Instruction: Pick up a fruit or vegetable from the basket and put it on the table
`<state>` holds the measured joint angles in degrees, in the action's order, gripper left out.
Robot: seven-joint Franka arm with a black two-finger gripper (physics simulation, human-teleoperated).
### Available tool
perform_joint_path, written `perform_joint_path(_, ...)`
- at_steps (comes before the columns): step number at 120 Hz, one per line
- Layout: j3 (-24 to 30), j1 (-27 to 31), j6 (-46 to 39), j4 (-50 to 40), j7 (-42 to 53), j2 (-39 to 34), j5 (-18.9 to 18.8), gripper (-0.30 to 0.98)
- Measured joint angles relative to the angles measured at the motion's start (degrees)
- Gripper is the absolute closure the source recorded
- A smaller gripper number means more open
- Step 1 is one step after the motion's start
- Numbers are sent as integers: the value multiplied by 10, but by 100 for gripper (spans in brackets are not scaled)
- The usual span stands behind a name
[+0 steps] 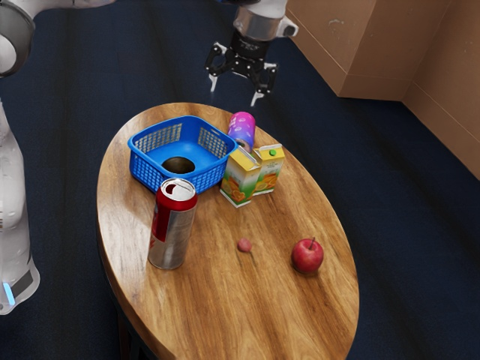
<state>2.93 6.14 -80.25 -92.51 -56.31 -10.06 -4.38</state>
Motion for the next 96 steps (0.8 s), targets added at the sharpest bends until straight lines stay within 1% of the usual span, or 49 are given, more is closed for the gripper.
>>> perform_joint_path(9,-15,12,-33,-100,63,-76,-11,0)
perform_joint_path(16,-28,26,-57,-161,108,-125,-15,0)
perform_joint_path(26,-35,50,-86,-220,164,-168,-17,0)
perform_joint_path(34,-45,40,-117,-269,205,-200,-16,0)
perform_joint_path(41,-53,28,-142,-295,237,-210,-12,0)
perform_joint_path(52,-57,25,-173,-328,281,-212,4,0)
perform_joint_path(64,-57,35,-200,-351,320,-207,41,0)
perform_joint_path(73,-57,42,-212,-356,345,-206,60,0)
perform_joint_path(96,-57,57,-228,-387,394,-208,77,0)
